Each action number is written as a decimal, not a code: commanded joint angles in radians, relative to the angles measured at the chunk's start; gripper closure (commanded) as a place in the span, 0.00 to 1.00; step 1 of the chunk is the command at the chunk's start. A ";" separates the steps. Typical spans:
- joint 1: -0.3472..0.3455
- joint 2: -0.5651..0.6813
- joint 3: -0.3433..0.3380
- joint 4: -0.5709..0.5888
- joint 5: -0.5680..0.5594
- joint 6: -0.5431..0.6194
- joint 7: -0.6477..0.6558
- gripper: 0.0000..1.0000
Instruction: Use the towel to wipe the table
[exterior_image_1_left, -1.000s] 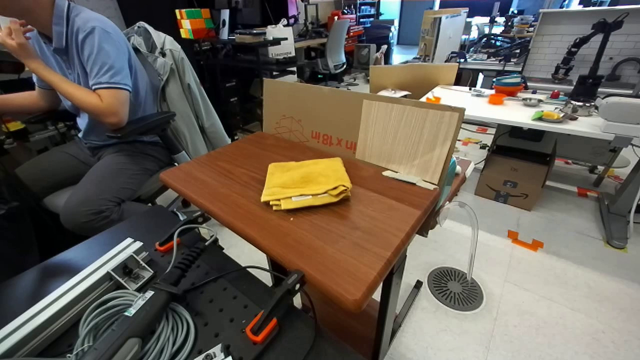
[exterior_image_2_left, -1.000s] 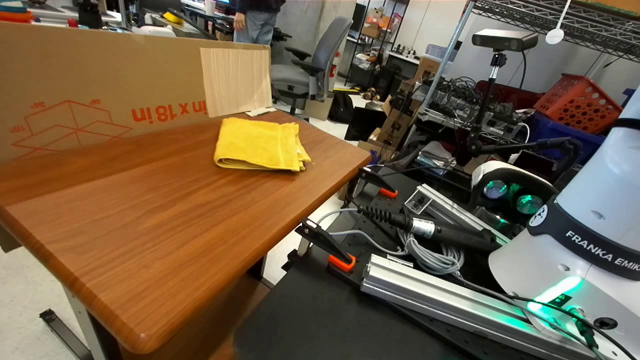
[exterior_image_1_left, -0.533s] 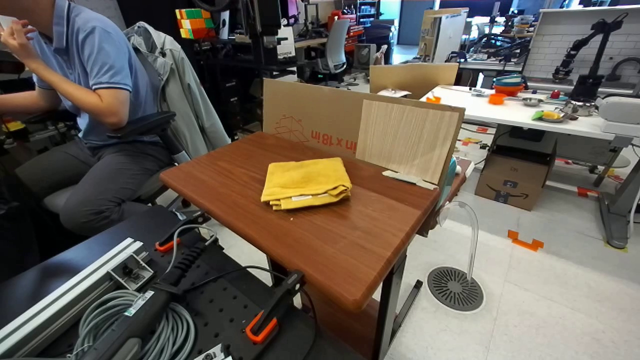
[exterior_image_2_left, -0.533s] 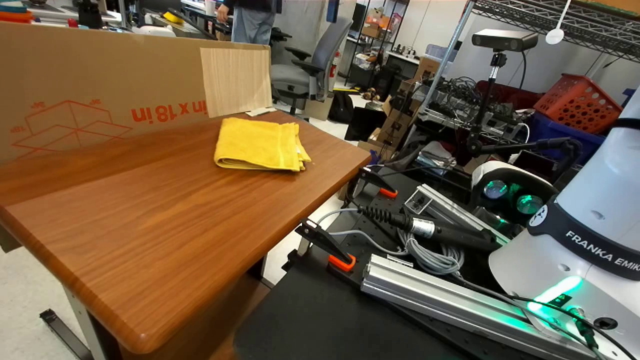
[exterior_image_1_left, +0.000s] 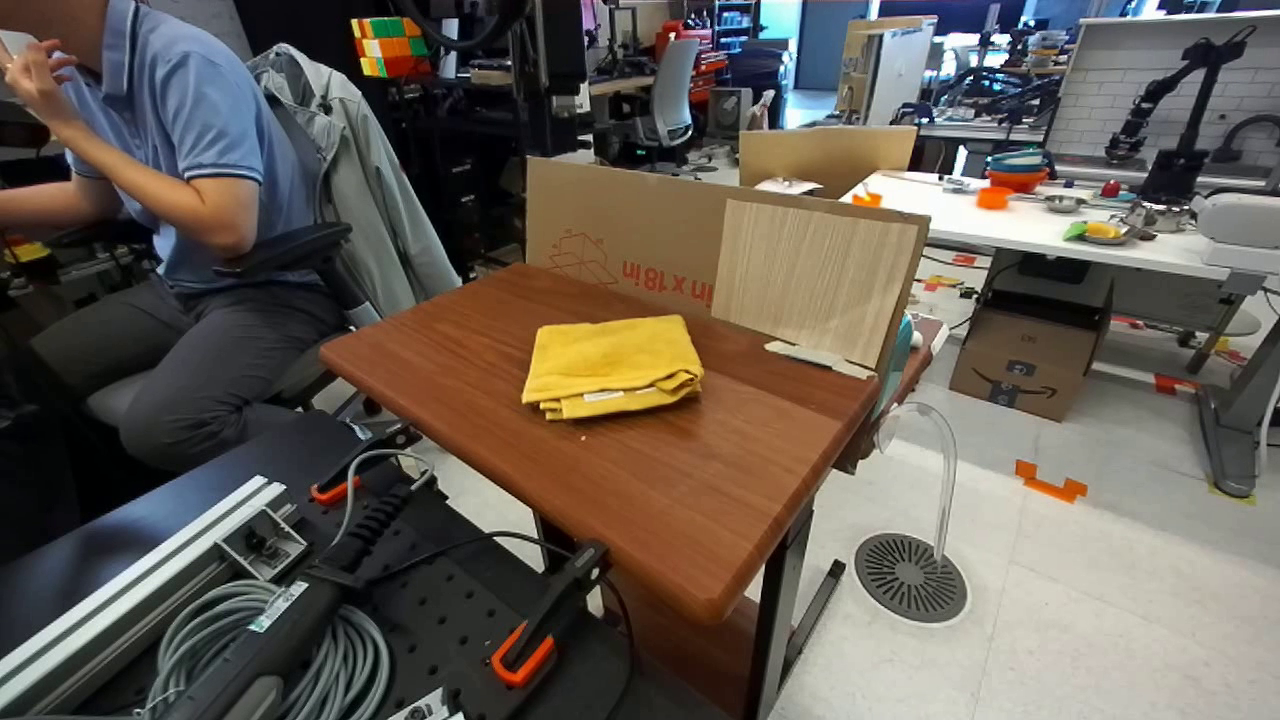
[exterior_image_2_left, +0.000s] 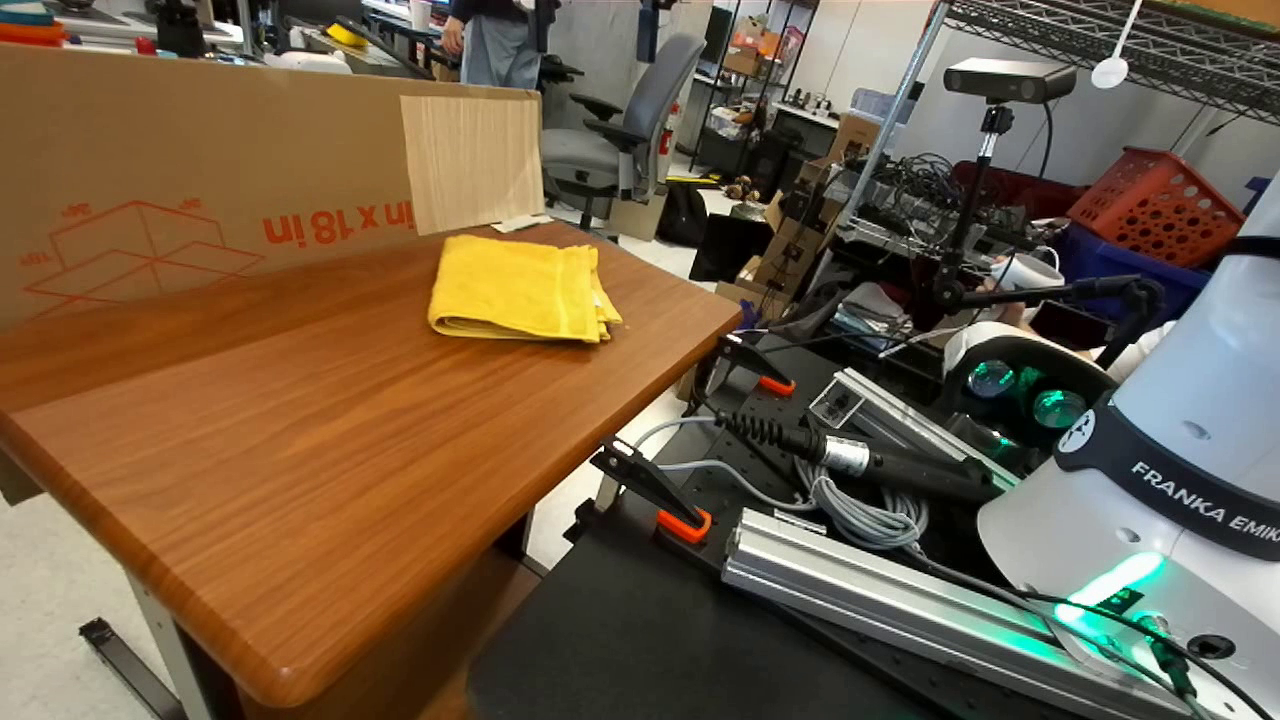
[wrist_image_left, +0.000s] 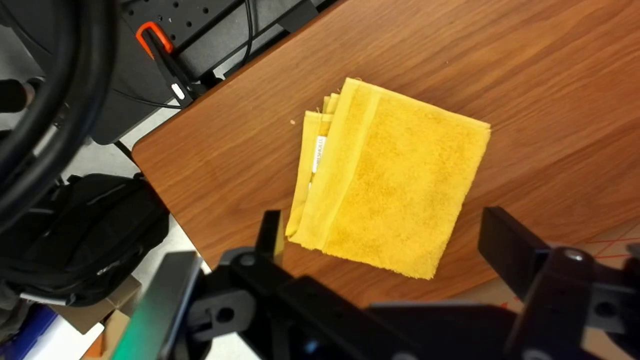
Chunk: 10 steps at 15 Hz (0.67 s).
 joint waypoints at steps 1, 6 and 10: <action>0.044 0.065 -0.027 0.040 0.038 0.033 -0.009 0.00; 0.056 0.227 -0.057 0.069 0.032 0.098 -0.041 0.00; 0.068 0.338 -0.117 -0.009 0.006 0.415 0.003 0.00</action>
